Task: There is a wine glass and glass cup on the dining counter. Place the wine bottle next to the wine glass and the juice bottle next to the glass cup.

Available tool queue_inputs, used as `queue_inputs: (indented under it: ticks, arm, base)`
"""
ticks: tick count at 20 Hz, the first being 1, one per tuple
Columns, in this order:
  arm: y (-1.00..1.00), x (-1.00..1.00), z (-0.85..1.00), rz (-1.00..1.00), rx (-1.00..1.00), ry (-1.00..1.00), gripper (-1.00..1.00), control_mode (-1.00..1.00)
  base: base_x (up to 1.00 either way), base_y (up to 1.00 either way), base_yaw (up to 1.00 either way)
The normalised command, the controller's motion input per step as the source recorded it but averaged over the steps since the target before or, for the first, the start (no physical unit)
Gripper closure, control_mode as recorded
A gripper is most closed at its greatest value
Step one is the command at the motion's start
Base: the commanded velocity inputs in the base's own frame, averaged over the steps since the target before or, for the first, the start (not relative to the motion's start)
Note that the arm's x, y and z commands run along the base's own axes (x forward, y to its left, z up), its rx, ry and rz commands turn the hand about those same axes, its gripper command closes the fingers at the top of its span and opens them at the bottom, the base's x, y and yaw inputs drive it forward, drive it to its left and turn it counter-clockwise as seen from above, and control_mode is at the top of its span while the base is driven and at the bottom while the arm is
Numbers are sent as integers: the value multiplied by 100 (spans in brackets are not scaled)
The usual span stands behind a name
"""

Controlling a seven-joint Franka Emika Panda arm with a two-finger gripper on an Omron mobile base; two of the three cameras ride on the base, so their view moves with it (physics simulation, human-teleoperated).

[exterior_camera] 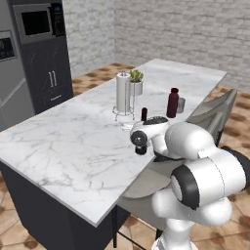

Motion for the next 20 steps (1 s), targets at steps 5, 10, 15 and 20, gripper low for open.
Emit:
queue_inputs:
  ticks: [5,10,15,20]
  arm:
    - [7,0,-2,0,0,-2,100,-100]
    - [9,0,-3,0,0,-4,100,-100]
    - [11,3,0,0,0,-5,100,-100]
    - [10,1,0,-4,0,-1,100,-100]
  base:
    - [0,0,0]
    - [0,0,0]
    - [0,0,0]
    - [0,0,0]
